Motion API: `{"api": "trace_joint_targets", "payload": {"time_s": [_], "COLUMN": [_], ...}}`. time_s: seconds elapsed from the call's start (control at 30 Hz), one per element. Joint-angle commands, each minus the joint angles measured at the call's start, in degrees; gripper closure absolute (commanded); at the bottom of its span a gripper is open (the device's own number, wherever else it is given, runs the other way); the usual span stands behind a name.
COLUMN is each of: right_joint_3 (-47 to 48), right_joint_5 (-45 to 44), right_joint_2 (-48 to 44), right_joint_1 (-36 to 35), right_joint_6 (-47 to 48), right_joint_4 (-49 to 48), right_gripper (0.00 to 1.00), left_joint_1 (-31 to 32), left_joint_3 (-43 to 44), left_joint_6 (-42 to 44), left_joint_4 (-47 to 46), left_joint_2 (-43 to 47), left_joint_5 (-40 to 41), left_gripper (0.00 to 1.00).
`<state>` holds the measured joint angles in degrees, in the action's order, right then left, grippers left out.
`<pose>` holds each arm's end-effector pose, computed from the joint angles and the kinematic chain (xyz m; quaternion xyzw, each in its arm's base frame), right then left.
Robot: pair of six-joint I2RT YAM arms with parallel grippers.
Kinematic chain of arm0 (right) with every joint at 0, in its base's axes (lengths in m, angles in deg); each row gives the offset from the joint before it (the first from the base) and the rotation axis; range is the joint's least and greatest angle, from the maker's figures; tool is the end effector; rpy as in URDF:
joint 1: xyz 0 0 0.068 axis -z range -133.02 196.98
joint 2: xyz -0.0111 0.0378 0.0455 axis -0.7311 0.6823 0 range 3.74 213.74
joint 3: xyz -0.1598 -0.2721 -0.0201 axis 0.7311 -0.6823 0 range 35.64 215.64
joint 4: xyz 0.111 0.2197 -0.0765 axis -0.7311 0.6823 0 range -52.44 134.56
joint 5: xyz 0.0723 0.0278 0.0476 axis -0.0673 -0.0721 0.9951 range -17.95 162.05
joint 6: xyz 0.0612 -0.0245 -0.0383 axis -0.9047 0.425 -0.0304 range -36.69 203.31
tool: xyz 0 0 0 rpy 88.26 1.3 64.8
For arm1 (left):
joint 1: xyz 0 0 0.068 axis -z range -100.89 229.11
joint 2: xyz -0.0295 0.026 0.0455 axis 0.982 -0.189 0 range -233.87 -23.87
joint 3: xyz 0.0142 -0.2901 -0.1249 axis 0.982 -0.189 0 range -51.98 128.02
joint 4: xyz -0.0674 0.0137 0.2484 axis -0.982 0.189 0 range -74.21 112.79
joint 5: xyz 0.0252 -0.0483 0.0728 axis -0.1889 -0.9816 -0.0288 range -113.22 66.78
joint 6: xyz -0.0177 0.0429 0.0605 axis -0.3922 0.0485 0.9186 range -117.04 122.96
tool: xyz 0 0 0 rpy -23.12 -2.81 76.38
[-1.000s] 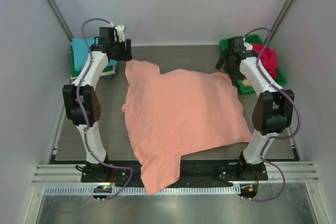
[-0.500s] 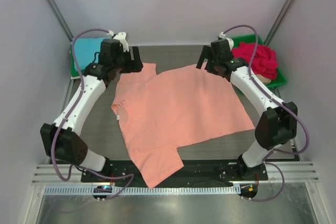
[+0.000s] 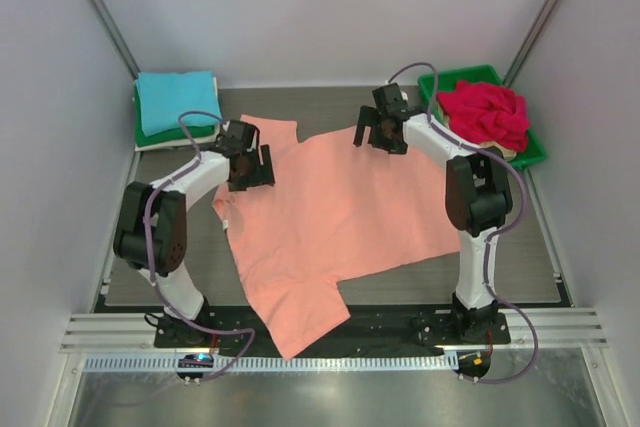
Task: Fold and stack the t-shirts
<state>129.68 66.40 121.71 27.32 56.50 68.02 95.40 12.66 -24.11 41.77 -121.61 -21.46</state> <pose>0.4637 0.1588 0.2306 0.0744 0.9482 0.0773 0.2992 0.3533 -0.1012 0.2191 -0.0946 0.9591 -0.0847 0.2532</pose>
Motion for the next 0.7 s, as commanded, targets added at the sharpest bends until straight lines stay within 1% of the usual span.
{"api": "trace_joint_targets", "payload": {"time_s": [0.0,0.03,0.07,0.13,0.17,0.2,0.23,0.27,0.3,0.33,0.37,0.4,0.43,0.47,0.5,0.53,0.57,0.6,0.63,0.67], "right_joint_3": [5.5,6.1,6.9,7.8,8.5,8.9,9.2,10.0,10.5,10.9,11.8,12.3,12.8,13.7,14.1,14.6,15.6,16.2,16.9,18.3], "right_joint_5": [0.0,-0.2,-0.4,0.0,0.2,0.5,0.9,1.1,1.3,1.7,2.0,2.3,2.7,3.5,3.9,4.1,4.2,4.4,4.4,4.7], "right_joint_2": [2.5,4.3,5.2,7.6,8.1,8.8,9.4,10.3,10.8,11.1,11.9,12.2,12.5,12.9,13.0,13.0,13.1,13.2,13.2,13.2], "right_joint_1": [0.1,0.1,0.5,0.9,1.5,2.1,2.3,2.7,3.4,3.7,4.0,4.6,5.0,5.2,5.4,5.7,5.8,5.8,5.8,5.8], "right_joint_6": [1.3,1.3,1.3,1.1,1.0,0.9,0.7,0.6,0.6,0.6,0.5,0.4,0.3,0.1,-0.3,-0.4,-0.5,-0.5,-0.6,-0.6], "right_joint_4": [-0.2,0.2,0.3,0.7,0.7,0.7,0.7,0.7,0.7,0.7,0.7,0.9,0.9,1.0,1.0,1.0,1.1,1.1,1.1,1.2], "right_gripper": [0.01,0.00,0.00,0.00,0.00,0.00,0.00,0.00,0.00,0.00,0.00,0.00,0.00,0.00,0.00,0.00,0.00,0.00,0.00,0.00], "left_joint_1": [-2.1,-2.8,-2.9,-3.3,-3.5,-3.5,-3.7,-3.6,-3.7,-3.6,-3.7,-3.6,-3.8,-3.9,-4.0,-4.5,-5.0,-5.3,-5.8,-6.0], "left_joint_3": [8.4,10.6,15.9,20.9,25.6,27.6,30.5,33.4,40.5,44.4,48.5,58.1,62.9,69.0,79.2,84.8,87.9,89.3,87.7,85.8], "left_joint_6": [0.3,0.8,1.2,2.6,2.9,3.1,3.1,3.2,3.3,3.7,4.0,4.3,5.0,5.3,5.2,4.8,3.8,2.9,1.5,-0.4], "left_joint_4": [0.4,3.3,5.0,9.0,9.5,10.1,11.4,12.4,13.7,17.3,19.4,21.3,25.1,27.1,28.9,30.7,30.0,28.3,22.2,18.7], "left_joint_2": [-7.3,-9.3,-11.3,-17.5,-19.6,-21.3,-25.3,-27.5,-29.7,-35.1,-37.7,-40.8,-46.4,-49.8,-52.8,-55.5,-59.5,-60.1,-59.7,-58.7], "left_joint_5": [-0.1,-0.9,-1.0,-1.0,-1.4,-3.1,-3.8,-5.1,-5.8,-6.6,-7.0,-7.0,-7.0,-7.3,-7.8,-8.9,-11.1,-14.6,-16.4,-17.7], "left_gripper": [0.27,0.27,0.26,0.27,0.27,0.27,0.28,0.28,0.28,0.28,0.29,0.29,0.29,0.28,0.28,0.28,0.28,0.28,0.28,0.27]}}
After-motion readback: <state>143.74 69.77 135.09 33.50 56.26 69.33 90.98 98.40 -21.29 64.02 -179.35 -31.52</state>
